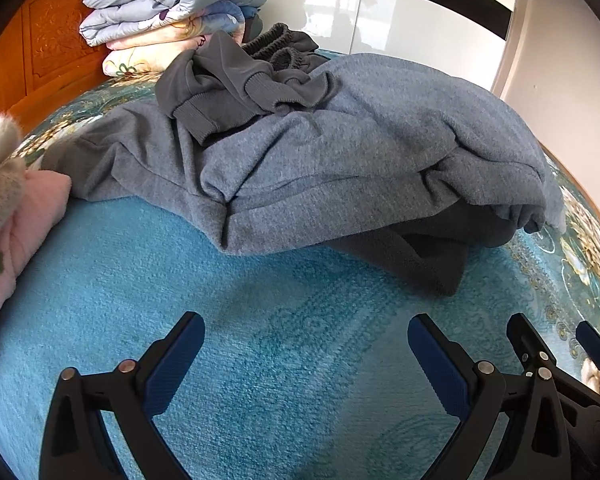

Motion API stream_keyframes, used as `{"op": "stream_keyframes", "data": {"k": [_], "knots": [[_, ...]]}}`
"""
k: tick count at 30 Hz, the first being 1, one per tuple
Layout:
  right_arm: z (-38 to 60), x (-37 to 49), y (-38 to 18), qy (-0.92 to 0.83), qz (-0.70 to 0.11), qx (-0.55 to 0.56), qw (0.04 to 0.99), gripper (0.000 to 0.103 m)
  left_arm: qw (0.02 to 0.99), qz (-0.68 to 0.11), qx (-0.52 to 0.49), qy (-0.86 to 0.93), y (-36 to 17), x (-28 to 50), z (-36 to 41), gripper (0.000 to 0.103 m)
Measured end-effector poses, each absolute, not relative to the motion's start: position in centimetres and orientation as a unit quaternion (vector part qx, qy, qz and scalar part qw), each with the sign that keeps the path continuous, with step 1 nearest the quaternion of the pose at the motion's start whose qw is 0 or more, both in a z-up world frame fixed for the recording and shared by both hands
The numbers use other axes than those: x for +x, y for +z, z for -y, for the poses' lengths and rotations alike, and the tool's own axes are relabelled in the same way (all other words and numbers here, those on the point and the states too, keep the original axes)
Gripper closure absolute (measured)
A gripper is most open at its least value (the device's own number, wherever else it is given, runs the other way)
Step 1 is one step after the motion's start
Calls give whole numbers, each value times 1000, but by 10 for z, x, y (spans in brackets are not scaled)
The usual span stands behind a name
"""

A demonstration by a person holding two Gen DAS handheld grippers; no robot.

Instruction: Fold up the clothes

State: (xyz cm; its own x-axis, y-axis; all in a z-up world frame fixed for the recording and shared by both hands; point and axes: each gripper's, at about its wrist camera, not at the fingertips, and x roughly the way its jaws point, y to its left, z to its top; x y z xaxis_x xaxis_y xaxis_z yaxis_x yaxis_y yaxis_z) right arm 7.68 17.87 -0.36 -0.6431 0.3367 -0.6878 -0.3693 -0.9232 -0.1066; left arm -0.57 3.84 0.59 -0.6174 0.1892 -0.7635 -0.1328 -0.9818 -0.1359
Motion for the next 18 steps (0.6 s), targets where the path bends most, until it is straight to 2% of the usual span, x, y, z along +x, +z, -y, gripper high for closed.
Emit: {"op": "stream_keyframes", "data": {"k": [18], "knots": [[-179, 75, -4, 903, -28, -382, 193, 4, 88, 30, -427, 899, 5, -2, -42, 0]]}}
